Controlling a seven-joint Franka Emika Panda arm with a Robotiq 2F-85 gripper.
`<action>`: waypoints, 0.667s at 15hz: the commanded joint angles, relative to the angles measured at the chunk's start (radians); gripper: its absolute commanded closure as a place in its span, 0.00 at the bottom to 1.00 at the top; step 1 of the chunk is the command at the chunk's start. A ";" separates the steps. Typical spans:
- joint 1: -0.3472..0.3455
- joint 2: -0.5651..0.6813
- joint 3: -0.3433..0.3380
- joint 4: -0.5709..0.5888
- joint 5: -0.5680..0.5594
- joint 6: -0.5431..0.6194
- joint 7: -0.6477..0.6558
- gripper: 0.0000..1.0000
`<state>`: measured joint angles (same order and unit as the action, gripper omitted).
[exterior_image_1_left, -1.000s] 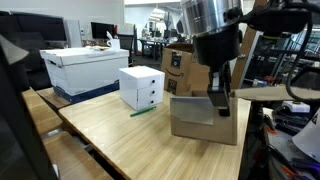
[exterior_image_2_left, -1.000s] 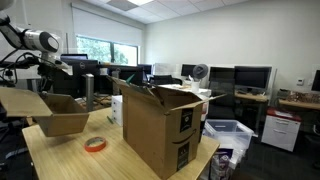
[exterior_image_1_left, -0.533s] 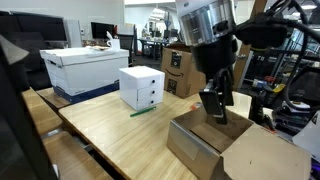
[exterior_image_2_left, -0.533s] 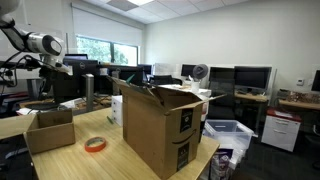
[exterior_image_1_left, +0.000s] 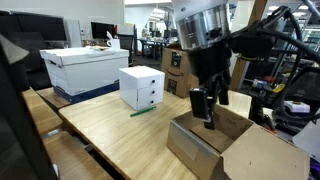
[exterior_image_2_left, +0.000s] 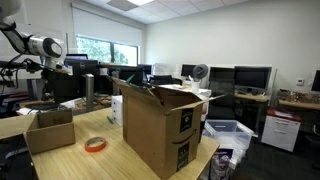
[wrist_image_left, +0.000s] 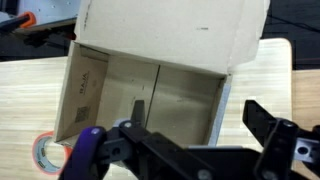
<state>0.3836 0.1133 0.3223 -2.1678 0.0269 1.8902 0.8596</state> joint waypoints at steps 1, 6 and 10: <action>-0.017 -0.020 -0.019 -0.052 0.021 0.154 0.032 0.00; -0.018 0.002 -0.046 -0.067 -0.049 0.257 0.098 0.00; -0.017 0.033 -0.063 -0.061 -0.117 0.275 0.166 0.07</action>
<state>0.3697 0.1254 0.2651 -2.2200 -0.0397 2.1312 0.9602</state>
